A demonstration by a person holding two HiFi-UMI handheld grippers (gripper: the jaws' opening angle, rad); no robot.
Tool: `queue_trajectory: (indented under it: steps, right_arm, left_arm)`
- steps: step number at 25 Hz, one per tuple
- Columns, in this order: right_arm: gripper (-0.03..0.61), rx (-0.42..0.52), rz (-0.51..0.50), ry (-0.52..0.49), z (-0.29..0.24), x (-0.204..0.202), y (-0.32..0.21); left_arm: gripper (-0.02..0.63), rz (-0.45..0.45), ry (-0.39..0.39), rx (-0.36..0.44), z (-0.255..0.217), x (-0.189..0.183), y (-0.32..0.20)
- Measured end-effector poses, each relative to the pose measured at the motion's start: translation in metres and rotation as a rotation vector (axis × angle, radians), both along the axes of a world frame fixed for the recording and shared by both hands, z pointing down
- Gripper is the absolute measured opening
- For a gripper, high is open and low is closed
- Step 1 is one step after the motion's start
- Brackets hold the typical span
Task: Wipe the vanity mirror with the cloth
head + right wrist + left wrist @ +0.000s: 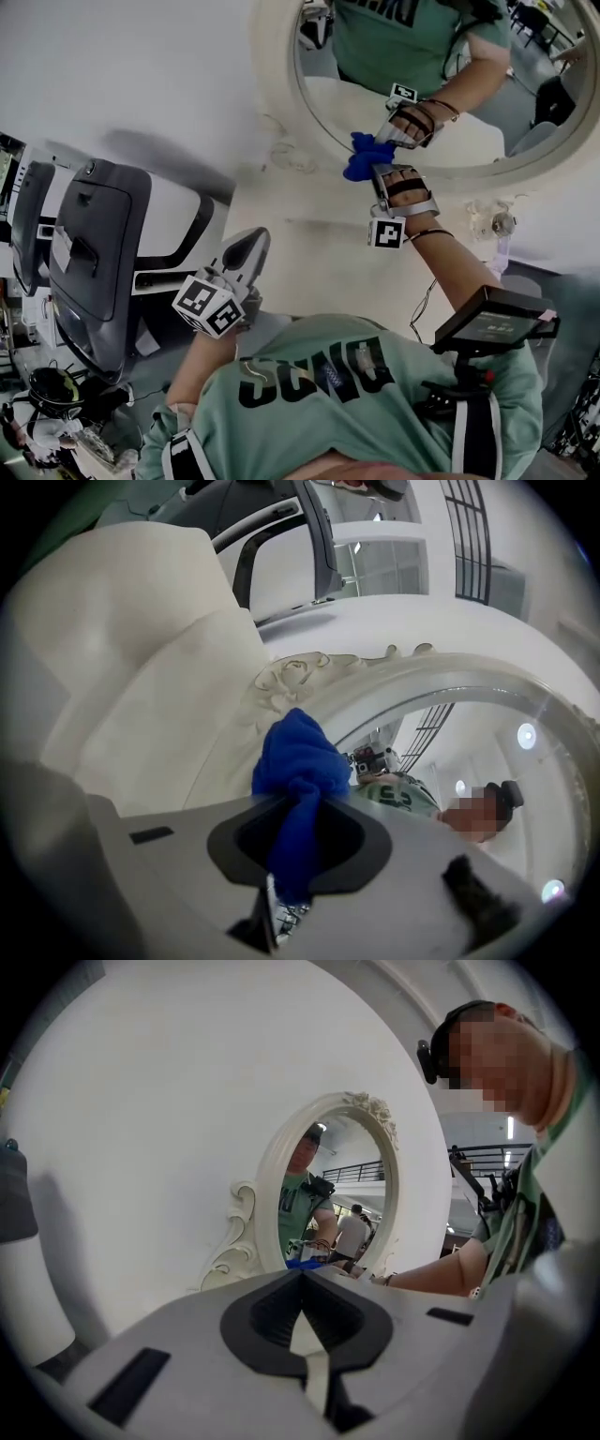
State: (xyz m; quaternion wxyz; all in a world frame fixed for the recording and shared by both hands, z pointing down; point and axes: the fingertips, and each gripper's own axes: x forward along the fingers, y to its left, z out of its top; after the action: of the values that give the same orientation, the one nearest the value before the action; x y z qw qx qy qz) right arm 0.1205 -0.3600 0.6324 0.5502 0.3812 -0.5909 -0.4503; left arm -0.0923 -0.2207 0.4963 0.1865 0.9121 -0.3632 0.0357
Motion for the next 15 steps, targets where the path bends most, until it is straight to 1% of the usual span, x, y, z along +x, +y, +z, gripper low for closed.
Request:
queue_trajectory:
  steps: [2,6,7,8,10,11,13,15]
  right_arm:
    - [0.055,-0.009,0.003,-0.014,-0.002,-0.001,0.002]
    - [0.057,-0.088,-0.009,-0.027,-0.012,0.001,0.010]
    - [0.057,-0.085,-0.023,-0.023,-0.022,-0.001,0.012]
    - [0.057,-0.063,-0.036,-0.014,-0.036,-0.004,0.013]
    - [0.057,0.023,-0.065,-0.010,-0.083,-0.011,0.014]
    - [0.057,0.081,-0.081,-0.017,-0.118,-0.013,0.013]
    - [0.057,0.212,-0.098,-0.035,-0.202,-0.010,0.015]
    - [0.057,0.331,-0.092,-0.061,-0.286,-0.008,0.031]
  left_arm:
    - [0.009,0.004,0.013,-0.009,0.002,0.003,0.006]
    - [0.009,0.029,0.036,0.021,-0.012,0.016,0.014]
    - [0.009,0.030,0.041,0.031,-0.016,0.015,0.013]
    - [0.009,0.029,0.047,0.041,-0.019,0.012,0.012]
    - [0.009,0.026,0.064,0.067,-0.025,0.006,0.008]
    - [0.009,0.028,0.078,0.090,-0.031,0.006,0.003]
    - [0.009,0.038,0.112,0.146,-0.048,0.012,-0.001]
    - [0.009,0.048,0.133,0.181,-0.066,0.012,0.011]
